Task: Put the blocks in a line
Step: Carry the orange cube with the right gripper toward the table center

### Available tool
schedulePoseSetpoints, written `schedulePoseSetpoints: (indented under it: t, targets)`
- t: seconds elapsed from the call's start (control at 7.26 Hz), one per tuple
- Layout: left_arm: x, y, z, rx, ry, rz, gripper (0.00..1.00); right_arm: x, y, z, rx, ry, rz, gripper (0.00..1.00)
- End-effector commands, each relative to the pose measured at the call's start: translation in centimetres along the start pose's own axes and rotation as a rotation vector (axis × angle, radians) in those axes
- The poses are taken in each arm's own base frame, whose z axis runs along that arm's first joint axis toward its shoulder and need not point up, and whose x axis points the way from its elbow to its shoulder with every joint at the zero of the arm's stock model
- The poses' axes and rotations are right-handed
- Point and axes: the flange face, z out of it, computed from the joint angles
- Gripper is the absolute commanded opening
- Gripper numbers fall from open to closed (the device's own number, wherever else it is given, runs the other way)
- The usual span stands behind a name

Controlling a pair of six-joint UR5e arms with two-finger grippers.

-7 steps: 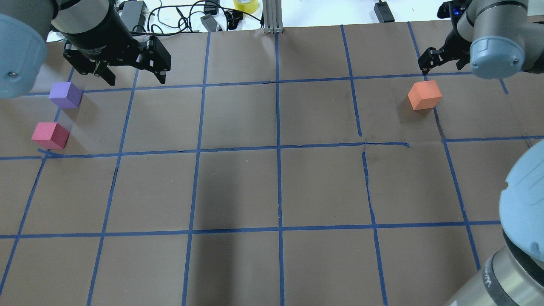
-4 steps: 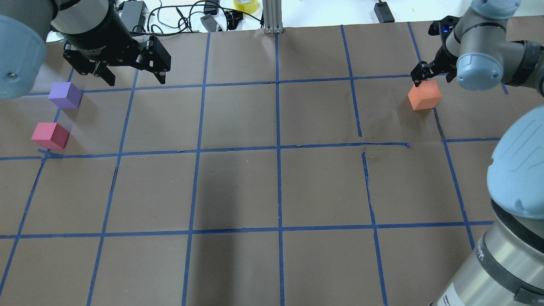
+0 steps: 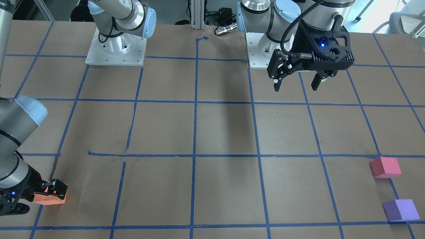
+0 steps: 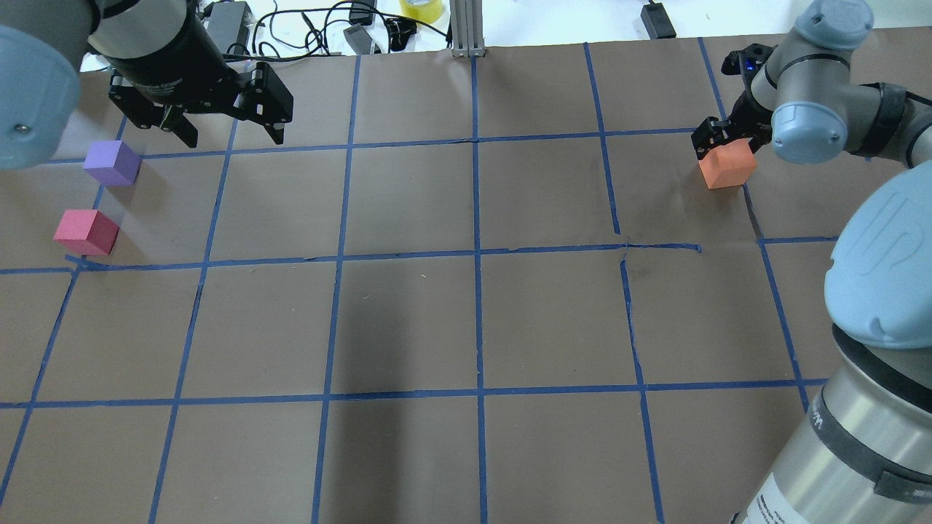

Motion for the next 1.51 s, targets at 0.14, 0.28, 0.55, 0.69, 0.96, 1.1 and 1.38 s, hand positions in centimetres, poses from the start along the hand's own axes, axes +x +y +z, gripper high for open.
schedulePoseSetpoints:
  t: [0.14, 0.28, 0.55, 0.69, 0.96, 1.1, 1.38]
  targets:
    - [0.0, -0.1, 0.2, -0.003, 0.000, 0.000, 1.00, 0.0, 0.3, 0.4, -0.025, -0.002, 0.006, 0.06]
    - [0.0, -0.1, 0.1, -0.002, 0.001, 0.001, 1.00, -0.3, 0.4, -0.8, -0.032, -0.013, 0.005, 0.00]
    - [0.0, -0.1, 0.1, -0.002, 0.000, 0.001, 1.00, -4.8, -0.6, -8.7, -0.020, -0.015, -0.026, 0.00]
    - [0.0, -0.2, 0.2, -0.003, 0.001, 0.000, 1.00, -9.6, -1.2, -11.2, -0.043, -0.025, 0.024, 0.00]
    - [0.0, -0.2, 0.0, 0.001, 0.002, 0.000, 1.00, -21.6, -1.0, -12.4, -0.032, -0.028, 0.105, 0.00]
    - [0.0, -0.2, -0.2, 0.006, 0.003, -0.001, 1.00, -29.6, 0.3, -11.9, -0.033, -0.048, 0.170, 0.00]
    - [0.1, -0.2, -0.1, 0.002, 0.006, -0.002, 1.00, -40.6, 2.6, -7.7, -0.040, -0.064, 0.233, 0.00]
